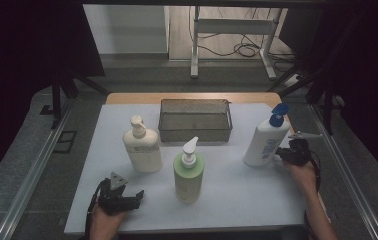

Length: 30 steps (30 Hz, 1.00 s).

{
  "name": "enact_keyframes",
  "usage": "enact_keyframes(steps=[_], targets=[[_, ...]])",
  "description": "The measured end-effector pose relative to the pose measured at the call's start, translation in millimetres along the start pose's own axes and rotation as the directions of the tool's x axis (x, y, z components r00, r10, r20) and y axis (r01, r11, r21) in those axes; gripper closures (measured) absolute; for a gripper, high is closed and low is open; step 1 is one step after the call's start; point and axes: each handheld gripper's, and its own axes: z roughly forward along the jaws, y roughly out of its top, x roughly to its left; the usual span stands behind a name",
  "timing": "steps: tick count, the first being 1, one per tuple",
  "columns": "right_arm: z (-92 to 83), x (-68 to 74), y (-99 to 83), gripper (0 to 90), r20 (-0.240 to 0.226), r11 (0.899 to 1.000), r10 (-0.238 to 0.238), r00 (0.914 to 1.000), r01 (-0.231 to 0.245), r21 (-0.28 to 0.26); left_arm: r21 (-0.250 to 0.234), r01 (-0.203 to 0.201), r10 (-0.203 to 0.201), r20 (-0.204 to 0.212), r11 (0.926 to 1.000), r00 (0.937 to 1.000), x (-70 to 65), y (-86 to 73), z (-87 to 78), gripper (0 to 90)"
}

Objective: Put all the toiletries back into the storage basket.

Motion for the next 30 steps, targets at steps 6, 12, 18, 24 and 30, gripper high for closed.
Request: enact_keyframes(steps=[6,12,18,24,30], targets=[[3.6,0.8,1.7,89.2,-0.004,1.000,0.002,1.0000,-0.002,0.007,0.000,0.000,0.000,0.000,1.0000,1.0000,0.0,0.0,0.0,12.4],[5.7,4.7,3.6,89.2,-0.022,1.000,-0.017,0.9996,0.017,0.017,0.000,0.000,0.000,0.000,1.0000,1.0000,0.0,0.0,0.0,12.4],[5.6,11.3,1.5,89.1,-0.054,0.999,-0.038,0.9978,0.039,0.018,0.000,0.000,0.000,0.000,1.0000,1.0000,0.0,0.0,0.0,12.4],[4.4,17.9,-1.9,89.1,-0.078,0.998,-0.058,0.9953,0.060,0.016,0.000,0.000,0.000,0.000,1.0000,1.0000,0.0,0.0,0.0,12.4],[2.5,24.1,-6.2,89.0,-0.090,0.997,-0.074,0.9932,0.076,0.014,0.001,0.000,0.000,0.000,1.0000,1.0000,0.0,0.0,0.0,12.4]])
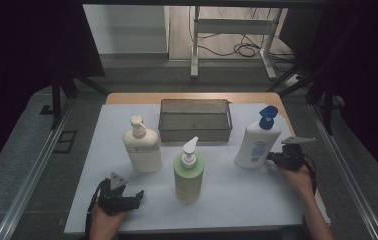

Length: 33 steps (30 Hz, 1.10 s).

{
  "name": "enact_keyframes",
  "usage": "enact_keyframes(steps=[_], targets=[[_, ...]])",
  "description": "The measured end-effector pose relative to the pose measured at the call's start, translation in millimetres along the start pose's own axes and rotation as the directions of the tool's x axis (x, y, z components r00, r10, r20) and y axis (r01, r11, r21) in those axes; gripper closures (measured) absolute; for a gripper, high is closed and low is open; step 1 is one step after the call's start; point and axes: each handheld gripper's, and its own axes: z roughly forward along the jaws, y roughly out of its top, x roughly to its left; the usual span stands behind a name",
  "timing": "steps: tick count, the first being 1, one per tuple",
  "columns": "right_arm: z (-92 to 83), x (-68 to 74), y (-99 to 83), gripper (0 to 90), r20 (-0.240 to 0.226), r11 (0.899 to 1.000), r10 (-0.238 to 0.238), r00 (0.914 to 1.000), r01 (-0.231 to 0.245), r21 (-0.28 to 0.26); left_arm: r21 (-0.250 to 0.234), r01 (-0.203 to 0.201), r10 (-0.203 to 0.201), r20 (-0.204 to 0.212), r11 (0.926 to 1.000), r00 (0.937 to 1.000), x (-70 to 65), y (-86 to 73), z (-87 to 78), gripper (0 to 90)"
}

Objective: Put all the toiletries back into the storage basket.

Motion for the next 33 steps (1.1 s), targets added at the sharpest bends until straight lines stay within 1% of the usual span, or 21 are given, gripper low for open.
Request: enact_keyframes(steps=[11,33], targets=[[-0.7,13.4,-3.7,88.9,-0.028,0.999,-0.037,0.9989,0.038,0.007,0.000,0.000,0.000,0.000,1.0000,1.0000,0.0,0.0,0.0,12.4],[-4.9,31.6,-15.7,87.5,-0.055,0.998,-0.058,0.9968,0.060,0.034,0.001,0.000,0.000,0.000,1.0000,1.0000,0.0,0.1,-0.1,12.4]])
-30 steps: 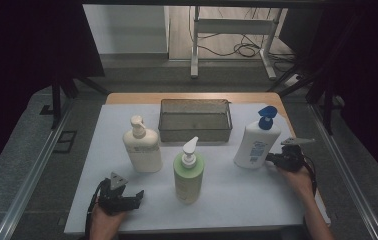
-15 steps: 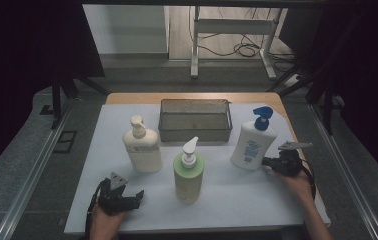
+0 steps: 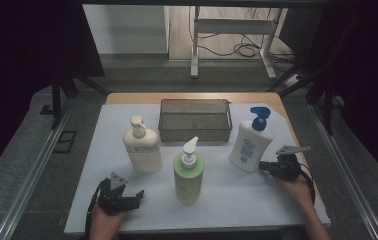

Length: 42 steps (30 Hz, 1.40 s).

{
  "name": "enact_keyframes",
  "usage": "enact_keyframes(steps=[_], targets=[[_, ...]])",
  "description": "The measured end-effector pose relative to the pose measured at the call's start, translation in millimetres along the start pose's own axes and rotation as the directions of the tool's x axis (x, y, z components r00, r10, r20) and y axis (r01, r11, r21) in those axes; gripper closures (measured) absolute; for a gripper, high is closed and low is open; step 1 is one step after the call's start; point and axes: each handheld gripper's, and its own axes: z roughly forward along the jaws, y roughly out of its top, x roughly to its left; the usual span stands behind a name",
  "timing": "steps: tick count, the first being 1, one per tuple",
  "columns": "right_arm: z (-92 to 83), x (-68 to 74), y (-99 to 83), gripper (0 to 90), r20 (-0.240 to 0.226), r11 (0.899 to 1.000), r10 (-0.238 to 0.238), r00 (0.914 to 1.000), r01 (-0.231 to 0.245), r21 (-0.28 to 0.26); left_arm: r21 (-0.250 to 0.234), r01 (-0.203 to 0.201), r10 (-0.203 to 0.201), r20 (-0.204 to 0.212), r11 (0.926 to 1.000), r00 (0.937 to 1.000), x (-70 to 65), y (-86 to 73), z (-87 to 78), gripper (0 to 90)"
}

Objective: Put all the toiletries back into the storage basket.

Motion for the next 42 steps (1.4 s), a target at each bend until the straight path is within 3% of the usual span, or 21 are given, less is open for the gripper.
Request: enact_keyframes(steps=[18,27,33,37,42], targets=[[0.1,20.1,-2.2,86.6,-0.013,0.999,-0.040,0.9991,0.040,0.019,-0.001,0.001,-0.001,0.000,1.0000,1.0000,-0.1,0.0,0.1,12.4],[-5.7,17.8,-5.9,80.0,0.011,0.999,-0.024,0.9997,0.023,0.023,-0.001,0.000,0.000,0.000,1.0000,1.0000,-0.1,-0.1,0.0,12.5],[-16.7,16.6,-10.1,68.1,0.042,1.000,-0.002,0.9991,0.002,-0.002,-0.001,0.000,0.000,-0.001,1.0000,1.0000,-0.1,-0.1,0.0,12.5],[-24.1,19.7,-10.8,54.9,0.055,1.000,0.018,0.9983,-0.017,-0.026,-0.001,0.000,0.000,0.000,1.0000,1.0000,-0.1,-0.2,0.0,12.5],[-30.1,25.3,-11.1,44.0,0.060,0.999,0.005,0.9982,-0.002,-0.041,-0.001,0.001,-0.001,0.000,1.0000,1.0000,-0.1,-0.2,0.0,12.5]])
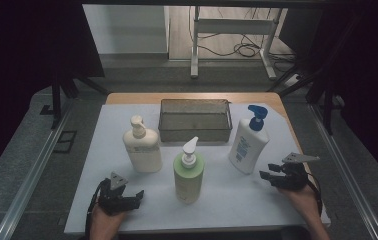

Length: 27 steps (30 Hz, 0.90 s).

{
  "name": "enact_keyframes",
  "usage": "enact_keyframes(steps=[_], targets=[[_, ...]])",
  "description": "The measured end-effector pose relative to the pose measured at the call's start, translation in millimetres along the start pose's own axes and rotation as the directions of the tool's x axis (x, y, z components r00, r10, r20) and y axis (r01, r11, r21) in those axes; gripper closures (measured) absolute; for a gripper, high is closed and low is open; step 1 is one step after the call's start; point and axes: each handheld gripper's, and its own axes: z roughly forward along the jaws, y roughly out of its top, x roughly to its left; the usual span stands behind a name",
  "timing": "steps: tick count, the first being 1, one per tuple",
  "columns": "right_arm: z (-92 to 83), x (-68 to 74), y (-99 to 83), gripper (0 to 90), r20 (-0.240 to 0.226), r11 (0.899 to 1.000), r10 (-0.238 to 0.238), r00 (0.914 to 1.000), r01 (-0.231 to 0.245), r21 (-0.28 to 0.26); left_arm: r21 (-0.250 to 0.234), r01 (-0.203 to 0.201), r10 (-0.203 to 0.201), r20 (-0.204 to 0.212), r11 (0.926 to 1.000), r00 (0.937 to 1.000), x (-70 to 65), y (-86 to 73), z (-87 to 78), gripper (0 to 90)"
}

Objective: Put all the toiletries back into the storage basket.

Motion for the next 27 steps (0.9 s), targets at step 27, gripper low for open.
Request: enact_keyframes(steps=[27], targets=[[-15.1,26.3,39.0,14.1,0.004,0.993,-0.096,0.9954,0.096,-0.074,0.000,0.000,0.000,0.000,1.0000,1.0000,0.0,-0.1,0.0,12.4]])
